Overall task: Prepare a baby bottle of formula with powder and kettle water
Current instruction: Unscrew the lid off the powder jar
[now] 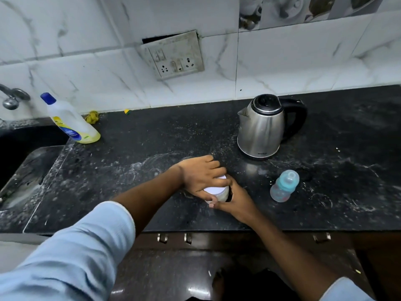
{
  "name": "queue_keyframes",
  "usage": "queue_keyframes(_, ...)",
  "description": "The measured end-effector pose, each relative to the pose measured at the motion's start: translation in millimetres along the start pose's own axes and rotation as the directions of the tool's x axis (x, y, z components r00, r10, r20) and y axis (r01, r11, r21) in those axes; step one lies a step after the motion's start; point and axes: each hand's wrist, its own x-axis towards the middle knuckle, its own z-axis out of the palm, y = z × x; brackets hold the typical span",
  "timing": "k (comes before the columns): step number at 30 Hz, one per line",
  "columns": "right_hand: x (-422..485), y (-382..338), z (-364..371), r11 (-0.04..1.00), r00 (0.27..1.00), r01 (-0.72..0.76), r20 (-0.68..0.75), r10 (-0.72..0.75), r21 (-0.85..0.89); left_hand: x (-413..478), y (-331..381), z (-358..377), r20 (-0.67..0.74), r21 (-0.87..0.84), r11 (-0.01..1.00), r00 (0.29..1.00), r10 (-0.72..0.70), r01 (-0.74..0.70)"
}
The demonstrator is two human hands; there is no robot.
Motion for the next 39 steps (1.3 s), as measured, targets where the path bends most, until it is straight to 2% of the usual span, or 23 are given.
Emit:
queue_keyframes(3,-1,-1,3,0.998,0.998,0.001,-0.056,-0.004,-0.069,1,15,8,-0.053,0.0,0.99,0.988,-0.143,0.143)
queue_keyframes(5,-1,-1,6,0.997,0.997,0.001,-0.074,-0.007,-0.08,3,37,11,-0.07,-0.031,0.929,0.926,-0.37,0.369)
queue_keyframes(6,-1,0,7,0.998,0.997,0.01,-0.075,-0.015,-0.064,7,52,8,-0.054,-0.051,0.856,0.855,-0.516,0.514)
queue_keyframes(7,0,-1,8,0.999,0.997,0.022,-0.077,-0.025,-0.047,14,65,3,-0.006,-0.083,0.748,0.75,-0.661,0.658)
queue_keyframes(9,1,-1,9,0.999,0.996,0.032,-0.079,-0.034,-0.027,33,86,-9,0.18,-0.089,0.479,0.487,-0.855,0.873)
queue_keyframes(11,2,0,9,0.998,0.997,0.036,-0.071,-0.039,-0.042,49,96,-26,0.38,-0.08,0.242,0.254,-0.89,0.967)
queue_keyframes(12,2,0,9,0.998,0.997,0.037,-0.068,-0.04,-0.051,49,99,-33,0.444,-0.118,0.142,0.18,-0.878,0.983)
queue_keyframes(13,1,0,9,0.998,0.997,0.034,-0.071,-0.038,-0.054,45,99,-39,0.496,-0.162,0.063,0.136,-0.857,0.985)
queue_keyframes(14,-1,1,9,0.998,0.996,0.025,-0.079,-0.03,-0.055,36,95,-45,0.527,-0.193,0.022,0.122,-0.841,0.981)
queue_keyframes(15,-2,1,8,0.998,0.996,0.014,-0.088,-0.019,-0.059,24,91,-48,0.548,-0.217,0.015,0.134,-0.826,0.976)
queue_keyframes(17,-2,4,8,0.998,0.996,0.002,-0.088,-0.007,-0.056,2,80,-58,0.655,-0.323,0.014,0.234,-0.718,0.946)
queue_keyframes(18,-2,6,8,0.998,0.996,0.003,-0.087,-0.008,-0.059,-5,74,-61,0.684,-0.346,0.006,0.257,-0.682,0.938)
queue_keyframes(20,-2,6,8,0.997,0.996,0.011,-0.092,-0.018,-0.082,-13,58,-62,0.619,-0.384,0.038,0.288,-0.73,0.922)
queue_keyframes(21,-1,6,9,0.996,0.995,0.014,-0.095,-0.023,-0.086,-13,53,-64,0.566,-0.458,0.046,0.331,-0.755,0.888)
queue_keyframes(22,-1,7,9,0.996,0.995,0.016,-0.098,-0.024,-0.082,-12,49,-65,0.537,-0.551,0.065,0.413,-0.736,0.832)
queue_keyframes(24,0,7,10,0.997,0.995,0.026,-0.092,-0.033,-0.074,-6,45,-67,0.498,-0.696,0.143,0.617,-0.609,0.703)
queue_keyframes(26,0,6,10,0.996,0.996,0.043,-0.079,-0.049,-0.076,0,44,-67,0.493,-0.719,0.207,0.696,-0.522,0.663)
queue_keyframes(28,0,5,10,0.996,0.996,0.037,-0.079,-0.043,-0.082,5,47,-60,0.487,-0.673,0.271,0.689,-0.536,0.688)
queue_keyframes(29,0,5,10,0.996,0.996,0.031,-0.083,-0.037,-0.08,5,48,-59,0.497,-0.64,0.27,0.656,-0.569,0.719)
queue_keyframes(33,1,10,11,0.998,0.996,0.014,-0.088,-0.02,-0.063,-1,52,-58,0.58,-0.548,0.069,0.438,-0.687,0.833)
queue_keyframes(36,0,10,10,0.998,0.996,0.013,-0.091,-0.019,-0.064,-5,53,-59,0.632,-0.449,0.04,0.349,-0.692,0.892)
queue_keyframes(37,0,10,10,0.998,0.995,0.015,-0.093,-0.022,-0.068,-5,53,-60,0.636,-0.433,0.073,0.362,-0.682,0.898)
queue_keyframes(39,1,9,10,0.996,0.995,0.022,-0.093,-0.029,-0.081,-2,53,-60,0.629,-0.449,0.204,0.47,-0.62,0.87)
